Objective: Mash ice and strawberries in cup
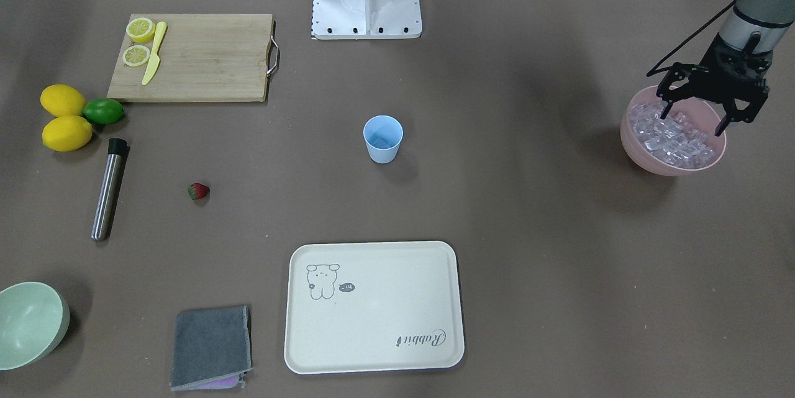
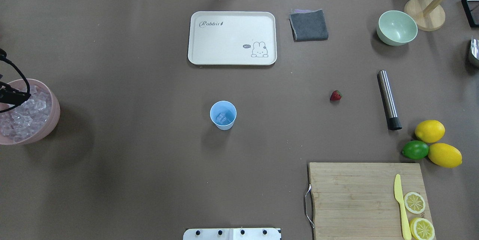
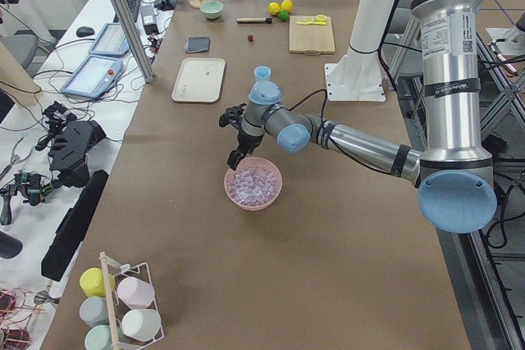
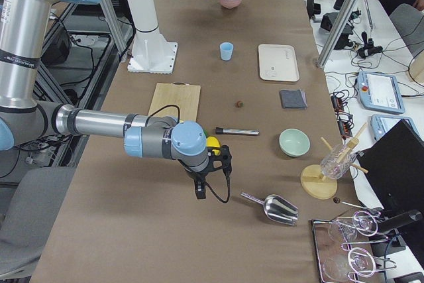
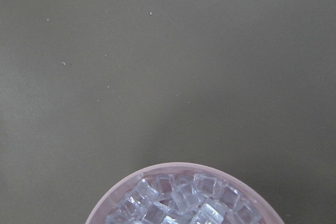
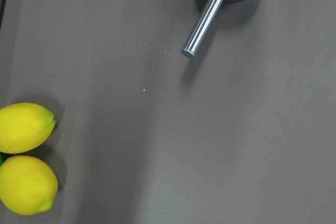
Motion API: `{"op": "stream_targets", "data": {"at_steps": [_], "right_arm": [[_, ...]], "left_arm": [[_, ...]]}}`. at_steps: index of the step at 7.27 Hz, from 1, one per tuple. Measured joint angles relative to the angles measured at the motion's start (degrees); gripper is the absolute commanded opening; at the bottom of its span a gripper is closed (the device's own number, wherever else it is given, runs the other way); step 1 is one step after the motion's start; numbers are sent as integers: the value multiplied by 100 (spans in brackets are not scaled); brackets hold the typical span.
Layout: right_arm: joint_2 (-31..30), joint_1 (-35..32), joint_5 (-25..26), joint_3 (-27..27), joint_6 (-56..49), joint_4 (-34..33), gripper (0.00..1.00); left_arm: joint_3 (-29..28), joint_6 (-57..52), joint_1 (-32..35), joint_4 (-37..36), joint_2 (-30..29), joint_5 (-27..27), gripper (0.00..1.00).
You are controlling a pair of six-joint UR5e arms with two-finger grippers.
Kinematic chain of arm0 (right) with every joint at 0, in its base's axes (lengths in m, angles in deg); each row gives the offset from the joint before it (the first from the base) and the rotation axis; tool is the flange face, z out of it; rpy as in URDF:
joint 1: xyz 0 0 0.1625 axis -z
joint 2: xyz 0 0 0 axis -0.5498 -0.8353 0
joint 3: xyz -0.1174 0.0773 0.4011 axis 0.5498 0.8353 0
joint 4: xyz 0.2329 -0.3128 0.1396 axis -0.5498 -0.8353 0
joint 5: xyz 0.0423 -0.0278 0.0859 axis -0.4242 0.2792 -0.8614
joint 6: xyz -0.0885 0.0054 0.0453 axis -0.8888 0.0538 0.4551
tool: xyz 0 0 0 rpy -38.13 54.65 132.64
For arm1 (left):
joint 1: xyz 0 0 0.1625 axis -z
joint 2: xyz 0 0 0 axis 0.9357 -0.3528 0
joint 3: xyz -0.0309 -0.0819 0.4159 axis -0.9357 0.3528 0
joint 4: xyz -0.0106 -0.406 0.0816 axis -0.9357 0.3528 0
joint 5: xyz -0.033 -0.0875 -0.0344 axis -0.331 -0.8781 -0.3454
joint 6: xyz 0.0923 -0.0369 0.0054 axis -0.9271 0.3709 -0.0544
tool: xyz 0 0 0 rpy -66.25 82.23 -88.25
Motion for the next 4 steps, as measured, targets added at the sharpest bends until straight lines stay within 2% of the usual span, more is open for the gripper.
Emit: {"op": "stream_targets", "data": {"at_steps": [4], "right_arm": [[-9, 0, -1, -1, -13, 0, 100]], "left_arm": [[-522, 11, -571, 553, 14, 379, 97]]}}
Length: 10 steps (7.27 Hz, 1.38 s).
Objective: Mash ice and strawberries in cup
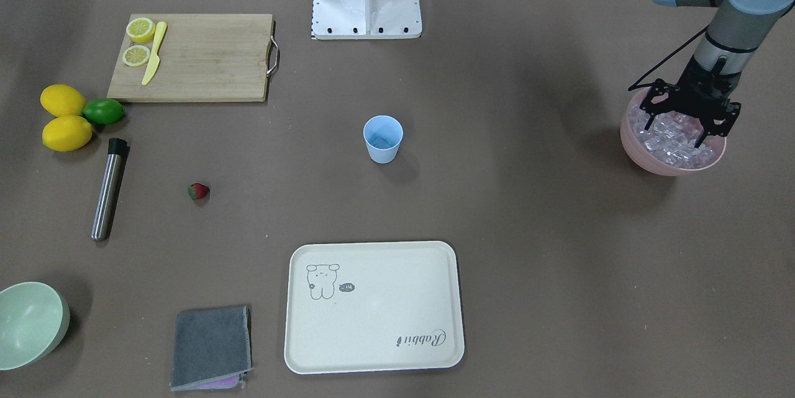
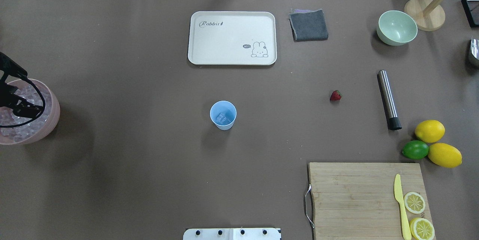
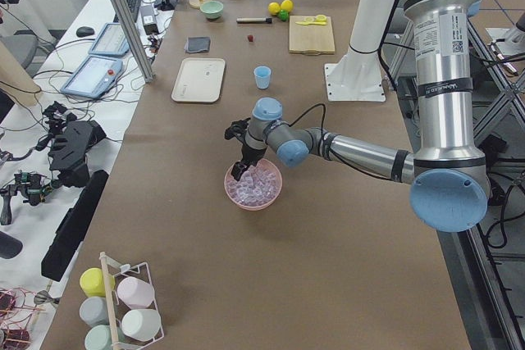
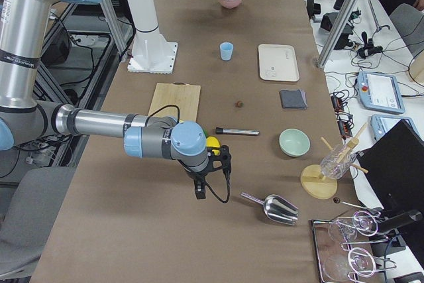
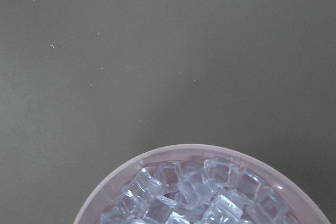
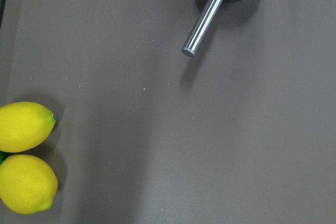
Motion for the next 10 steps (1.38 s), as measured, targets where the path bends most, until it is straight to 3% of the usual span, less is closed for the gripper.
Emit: {"op": "stream_targets", "data": {"at_steps": [4, 5, 6, 7, 10], "right_arm": [[-1, 0, 0, 4, -2, 0, 100], [0, 0, -2, 2, -2, 0, 100], [1, 0, -6, -6, -2, -2, 100], [8, 0, -8, -11, -1, -4, 100], [16, 0, -11, -18, 14, -10, 100]], "left_arm": [[-160, -12, -160, 13, -109, 78, 93], [-221, -20, -163, 12, -155, 81, 73], [-285, -53, -165, 15, -193, 82, 11], [-308, -98, -164, 17, -213, 82, 0], [-206, -236, -88, -8, -154, 51, 0]]}}
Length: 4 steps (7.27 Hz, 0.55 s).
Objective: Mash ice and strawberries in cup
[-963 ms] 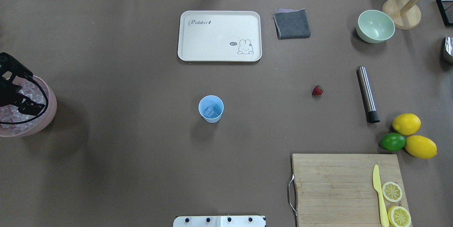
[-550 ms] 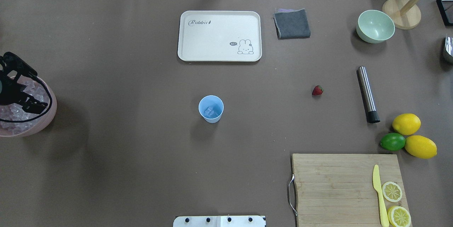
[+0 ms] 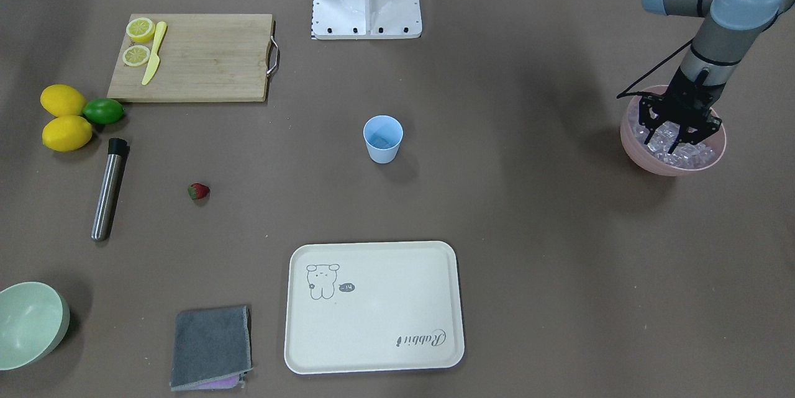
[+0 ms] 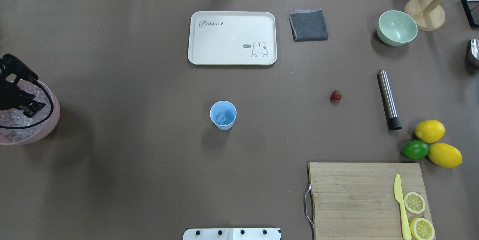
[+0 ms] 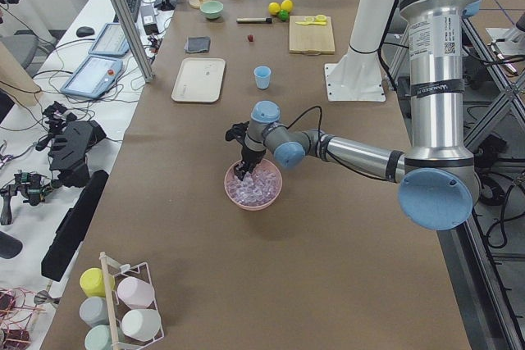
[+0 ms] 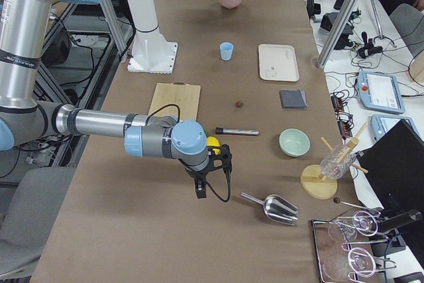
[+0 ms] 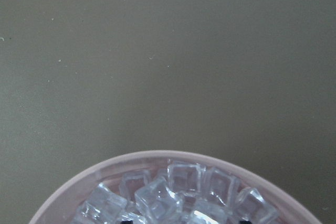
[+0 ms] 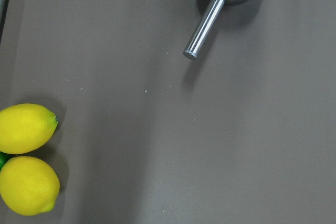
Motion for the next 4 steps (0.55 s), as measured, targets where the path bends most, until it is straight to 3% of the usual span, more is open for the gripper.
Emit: {"op": "stream_targets", "data": {"at_steps": [4], "right_arm": [[6, 0, -7, 24, 2, -13, 100]], "left_arm": [[45, -334, 342, -67, 30, -262, 0]]}}
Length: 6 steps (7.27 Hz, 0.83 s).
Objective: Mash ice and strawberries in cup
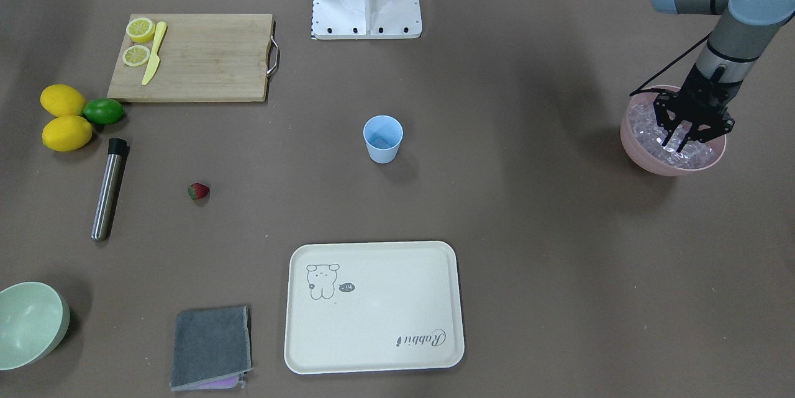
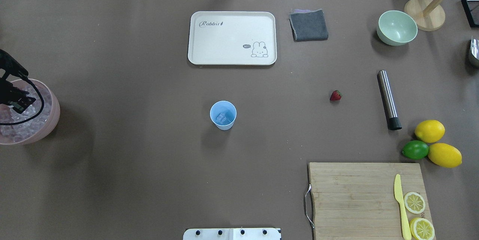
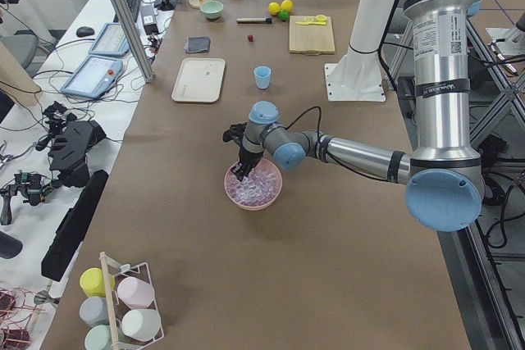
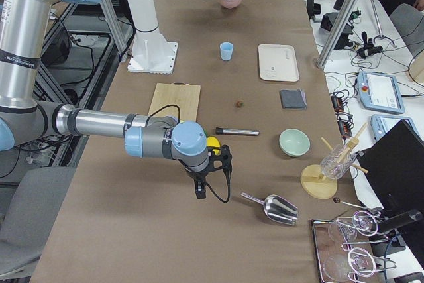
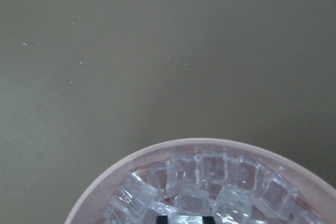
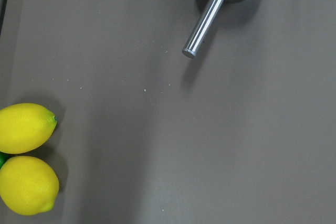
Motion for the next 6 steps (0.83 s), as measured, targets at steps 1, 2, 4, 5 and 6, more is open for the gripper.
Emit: {"op": "stream_targets", "data": {"at_steps": [1, 2, 4, 5, 6], "right_arm": [[2, 0, 0, -5, 2, -2, 100], [3, 0, 0, -11, 6, -3, 100], [3, 0, 0, -22, 8, 2, 100], [3, 0, 0, -31, 9, 7, 100], [3, 0, -2, -36, 9, 11, 100]], "left_arm": [[86, -76, 237, -119, -26, -294, 0], [276, -148, 490, -375, -71, -608, 0], [811, 95, 708, -1286, -503, -928, 0], [963, 709, 587, -1813, -1071, -965, 0], [986, 1451, 279, -2230, -1709, -959, 0]]}}
